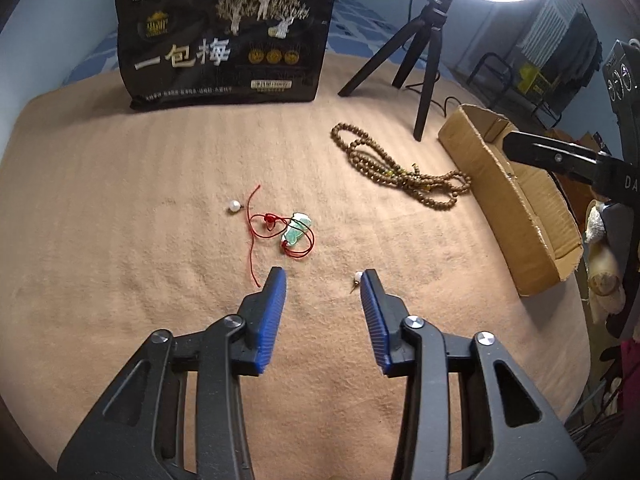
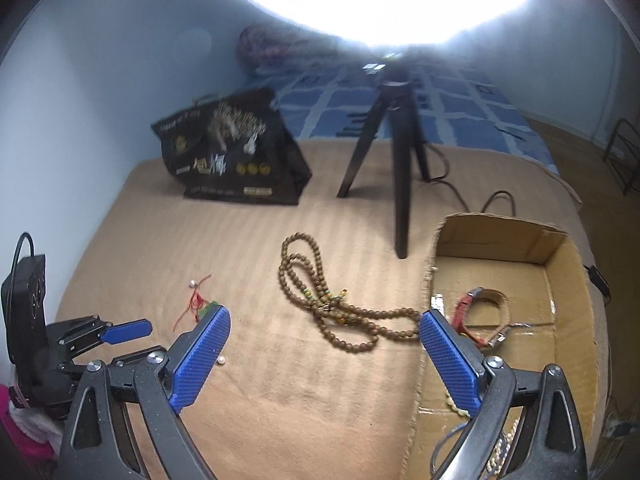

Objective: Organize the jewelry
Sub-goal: 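Move both tools back toward the prayer beads and jade pendant on the blanket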

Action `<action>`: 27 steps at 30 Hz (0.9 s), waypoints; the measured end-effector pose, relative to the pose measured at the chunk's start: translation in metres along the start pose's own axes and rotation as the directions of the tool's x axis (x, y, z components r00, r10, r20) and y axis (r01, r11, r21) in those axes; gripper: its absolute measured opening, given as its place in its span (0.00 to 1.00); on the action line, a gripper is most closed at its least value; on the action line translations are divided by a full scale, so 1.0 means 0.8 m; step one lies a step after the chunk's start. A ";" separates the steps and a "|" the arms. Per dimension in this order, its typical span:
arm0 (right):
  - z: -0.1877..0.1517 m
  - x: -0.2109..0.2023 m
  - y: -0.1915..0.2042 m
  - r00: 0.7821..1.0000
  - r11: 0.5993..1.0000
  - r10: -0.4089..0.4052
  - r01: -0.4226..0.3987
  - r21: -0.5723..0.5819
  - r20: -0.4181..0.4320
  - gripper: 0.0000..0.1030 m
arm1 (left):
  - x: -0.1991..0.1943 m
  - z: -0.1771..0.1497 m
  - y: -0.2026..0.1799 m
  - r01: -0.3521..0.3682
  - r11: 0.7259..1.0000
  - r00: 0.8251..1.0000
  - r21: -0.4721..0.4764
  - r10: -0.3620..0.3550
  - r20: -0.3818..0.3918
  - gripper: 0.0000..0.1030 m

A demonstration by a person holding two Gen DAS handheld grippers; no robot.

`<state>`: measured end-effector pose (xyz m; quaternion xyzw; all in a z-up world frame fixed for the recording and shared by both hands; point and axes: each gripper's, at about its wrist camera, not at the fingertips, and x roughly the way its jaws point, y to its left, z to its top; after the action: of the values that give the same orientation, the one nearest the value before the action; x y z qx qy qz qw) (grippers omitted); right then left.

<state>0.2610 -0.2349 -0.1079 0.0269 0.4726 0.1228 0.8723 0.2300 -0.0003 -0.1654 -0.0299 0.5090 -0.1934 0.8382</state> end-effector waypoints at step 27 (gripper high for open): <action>0.036 0.137 0.017 0.978 0.998 -0.025 0.011 -0.068 -0.207 0.84 | 0.055 0.025 -0.001 -0.042 0.997 0.999 0.057 0.042 -0.010 0.38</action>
<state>0.3396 -0.1936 -0.1793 -0.0194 0.5569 0.1328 0.8197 0.2646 -0.0195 -0.1926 0.0057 0.5084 -0.1903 0.8398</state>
